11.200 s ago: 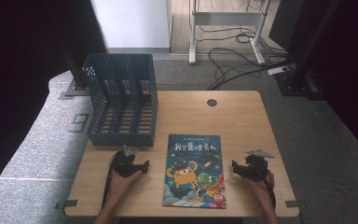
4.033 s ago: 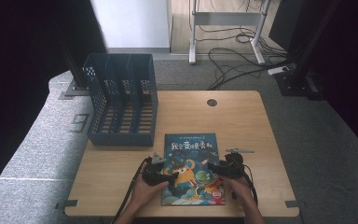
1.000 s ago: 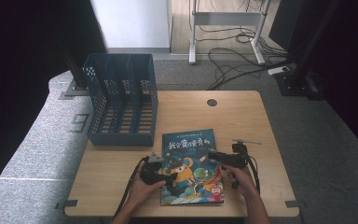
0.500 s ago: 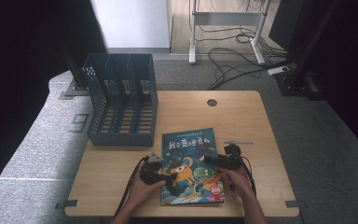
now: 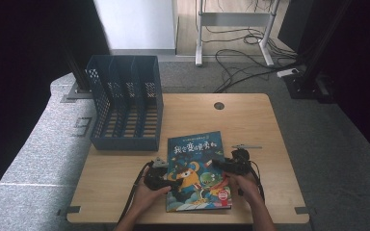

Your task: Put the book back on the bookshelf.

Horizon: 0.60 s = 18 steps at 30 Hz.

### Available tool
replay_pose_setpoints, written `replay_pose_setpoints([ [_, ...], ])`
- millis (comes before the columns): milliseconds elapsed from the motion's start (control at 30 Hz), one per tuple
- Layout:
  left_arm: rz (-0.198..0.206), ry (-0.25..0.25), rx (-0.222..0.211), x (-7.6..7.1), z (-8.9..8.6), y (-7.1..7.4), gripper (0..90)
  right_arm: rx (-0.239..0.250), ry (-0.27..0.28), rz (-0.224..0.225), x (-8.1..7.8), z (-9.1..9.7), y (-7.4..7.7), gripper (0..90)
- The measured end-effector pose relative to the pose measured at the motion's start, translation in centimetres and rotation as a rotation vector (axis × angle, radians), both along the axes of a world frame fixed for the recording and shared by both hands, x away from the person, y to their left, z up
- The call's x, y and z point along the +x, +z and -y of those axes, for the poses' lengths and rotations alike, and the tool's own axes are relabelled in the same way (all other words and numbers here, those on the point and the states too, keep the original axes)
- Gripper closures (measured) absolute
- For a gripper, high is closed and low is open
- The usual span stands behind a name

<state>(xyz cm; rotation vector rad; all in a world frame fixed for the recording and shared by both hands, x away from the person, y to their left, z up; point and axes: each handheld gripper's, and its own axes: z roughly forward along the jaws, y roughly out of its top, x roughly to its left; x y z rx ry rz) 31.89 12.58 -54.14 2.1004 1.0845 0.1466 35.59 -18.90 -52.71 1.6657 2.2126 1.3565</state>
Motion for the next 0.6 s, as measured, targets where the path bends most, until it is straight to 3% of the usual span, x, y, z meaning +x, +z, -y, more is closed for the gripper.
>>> replay_pose_setpoints([
  [200,-0.015,-0.012,0.01,-0.3,0.1,0.2,14.5,0.026,0.002,-0.009,0.1,0.3,0.0,50.7],
  [467,-0.002,-0.056,0.044,-1.6,0.4,0.4,11.4,0.035,-0.002,-0.006,0.1,0.3,0.2,51.4],
  [600,-0.013,-0.06,0.035,-1.9,0.3,0.3,10.8,0.042,-0.006,-0.013,0.2,0.4,0.1,51.9],
])
